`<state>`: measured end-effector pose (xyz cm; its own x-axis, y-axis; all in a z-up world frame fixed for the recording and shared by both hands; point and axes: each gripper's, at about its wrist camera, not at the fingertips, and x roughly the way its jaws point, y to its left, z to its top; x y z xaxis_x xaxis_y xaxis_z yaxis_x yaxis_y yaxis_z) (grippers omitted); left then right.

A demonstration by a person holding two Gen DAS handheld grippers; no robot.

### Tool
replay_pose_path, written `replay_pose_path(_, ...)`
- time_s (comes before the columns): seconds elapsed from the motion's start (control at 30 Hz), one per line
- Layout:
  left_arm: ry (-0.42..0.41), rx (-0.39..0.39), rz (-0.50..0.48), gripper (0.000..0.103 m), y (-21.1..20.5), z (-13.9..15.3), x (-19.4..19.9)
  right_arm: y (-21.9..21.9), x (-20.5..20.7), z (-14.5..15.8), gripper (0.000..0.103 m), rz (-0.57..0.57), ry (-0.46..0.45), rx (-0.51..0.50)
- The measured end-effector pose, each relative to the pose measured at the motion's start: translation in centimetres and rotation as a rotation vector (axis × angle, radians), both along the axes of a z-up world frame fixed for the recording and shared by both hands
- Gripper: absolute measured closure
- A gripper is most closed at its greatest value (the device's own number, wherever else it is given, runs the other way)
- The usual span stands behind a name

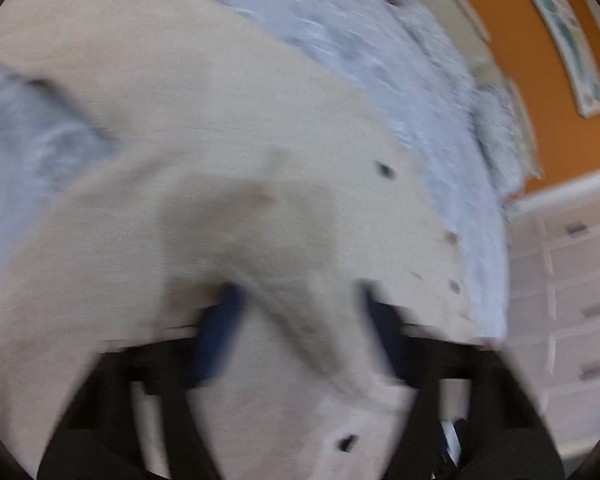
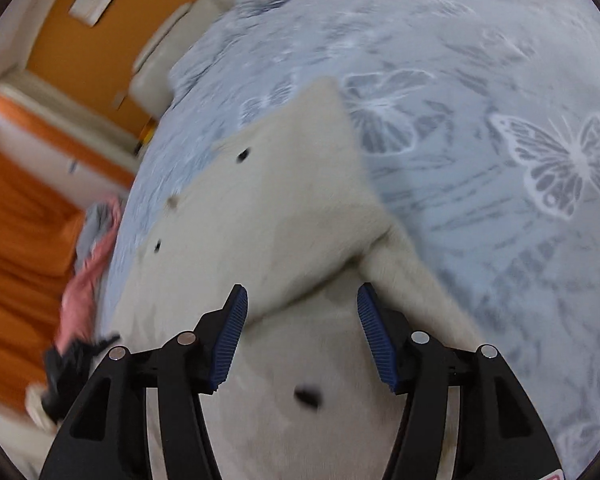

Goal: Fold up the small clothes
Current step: 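Carry the sleeve across the sweater body with the right gripper and release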

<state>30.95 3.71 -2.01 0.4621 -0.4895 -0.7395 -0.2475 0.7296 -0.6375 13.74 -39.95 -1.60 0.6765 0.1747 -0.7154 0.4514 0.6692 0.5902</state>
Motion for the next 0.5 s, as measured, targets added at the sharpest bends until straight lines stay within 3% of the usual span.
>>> replay_pose_path(0.03, -0.005, -0.020, -0.035, 0.078, -0.8, 0.3, 0.6, -0.2, 0.9, -0.2, 0.046, -0.012, -0.004, 0.021)
replay_pose_path(0.07, -0.012, -0.004, -0.048, 0.091, -1.2, 0.6, 1.0, -0.5, 1.2, -0.3, 0.046, -0.018, -0.009, 0.028)
replay_pose_path(0.1, -0.040, 0.020, -0.067, 0.094, -1.8, 1.4, 1.6, -0.7, 1.7, -0.3, 0.050, -0.022, -0.012, 0.027)
replay_pose_path(0.17, -0.138, 0.047, -0.104, 0.095, -2.4, 4.1, 2.8, -0.8, 3.1, 0.4, 0.086, -0.014, -0.035, 0.009)
replay_pose_path(0.2, -0.190, 0.050, -0.108, 0.095, -2.5, 5.6, 3.1, -0.7, 3.9, 1.4, 0.094, -0.007, -0.047, -0.018)
replay_pose_path(0.3, -0.356, 0.045, -0.101, 0.096, -2.0, 10.5, 4.0, -0.3, 3.4, 6.5, 0.095, -0.006, -0.215, -0.076)
replay_pose_path(0.37, -0.401, 0.054, -0.096, 0.095, -1.6, 11.6, 4.1, -0.2, 2.5, 8.3, 0.095, -0.001, -0.291, -0.120)
replay_pose_path(0.43, -0.350, 0.112, -0.112, 0.095, -1.5, 9.3, 4.0, 0.1, 2.3, 7.0, 0.095, 0.005, -0.253, -0.173)
replay_pose_path(0.5, -0.226, 0.170, -0.132, 0.095, -1.3, 4.9, 3.8, 0.2, 3.5, 2.9, 0.095, 0.022, -0.099, -0.191)
